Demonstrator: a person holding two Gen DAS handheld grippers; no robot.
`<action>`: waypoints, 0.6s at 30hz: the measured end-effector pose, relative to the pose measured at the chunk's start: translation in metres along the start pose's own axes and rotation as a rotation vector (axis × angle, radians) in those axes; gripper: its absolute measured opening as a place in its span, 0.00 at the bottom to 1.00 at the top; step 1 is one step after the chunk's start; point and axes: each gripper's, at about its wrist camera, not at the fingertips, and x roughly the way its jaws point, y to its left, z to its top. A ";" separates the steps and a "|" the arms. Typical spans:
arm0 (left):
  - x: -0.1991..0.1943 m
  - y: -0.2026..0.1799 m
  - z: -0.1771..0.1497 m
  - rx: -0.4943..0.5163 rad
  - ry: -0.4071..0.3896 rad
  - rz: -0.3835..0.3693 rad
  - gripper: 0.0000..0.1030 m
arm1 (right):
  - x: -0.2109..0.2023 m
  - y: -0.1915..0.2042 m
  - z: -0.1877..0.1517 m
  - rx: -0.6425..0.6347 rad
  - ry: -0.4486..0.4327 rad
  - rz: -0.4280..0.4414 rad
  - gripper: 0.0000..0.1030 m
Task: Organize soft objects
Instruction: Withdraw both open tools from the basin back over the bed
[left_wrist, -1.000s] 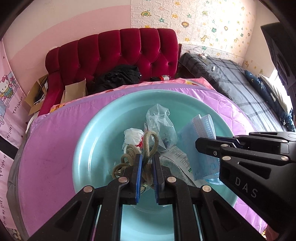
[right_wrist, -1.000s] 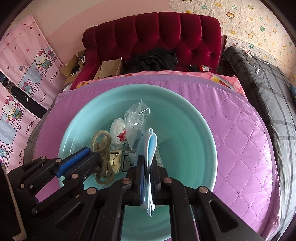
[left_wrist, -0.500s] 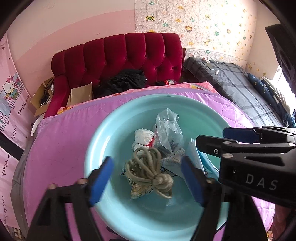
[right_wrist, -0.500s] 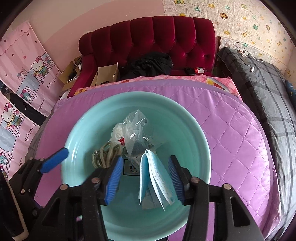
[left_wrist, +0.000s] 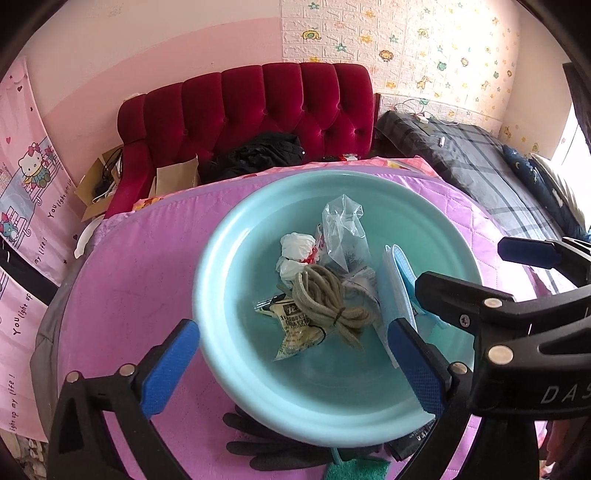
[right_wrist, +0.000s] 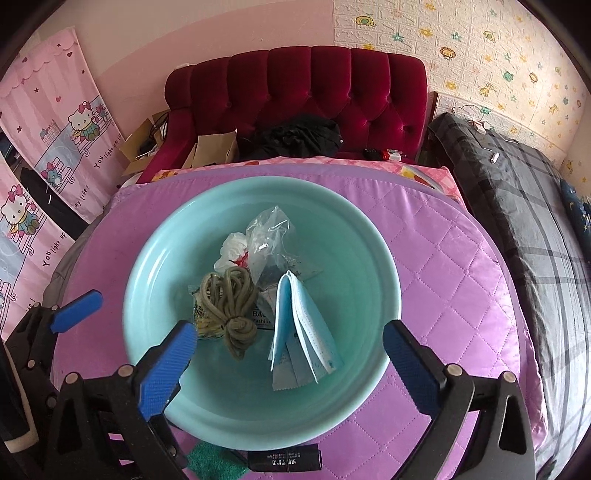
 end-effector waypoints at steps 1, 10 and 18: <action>-0.003 0.001 -0.003 -0.005 0.000 -0.005 1.00 | -0.003 0.000 -0.003 -0.002 -0.002 -0.002 1.00; -0.032 0.000 -0.030 0.000 -0.014 0.009 1.00 | -0.030 0.006 -0.034 -0.022 -0.007 -0.016 1.00; -0.056 0.002 -0.065 -0.027 -0.017 0.033 1.00 | -0.053 0.006 -0.065 -0.057 -0.019 -0.040 1.00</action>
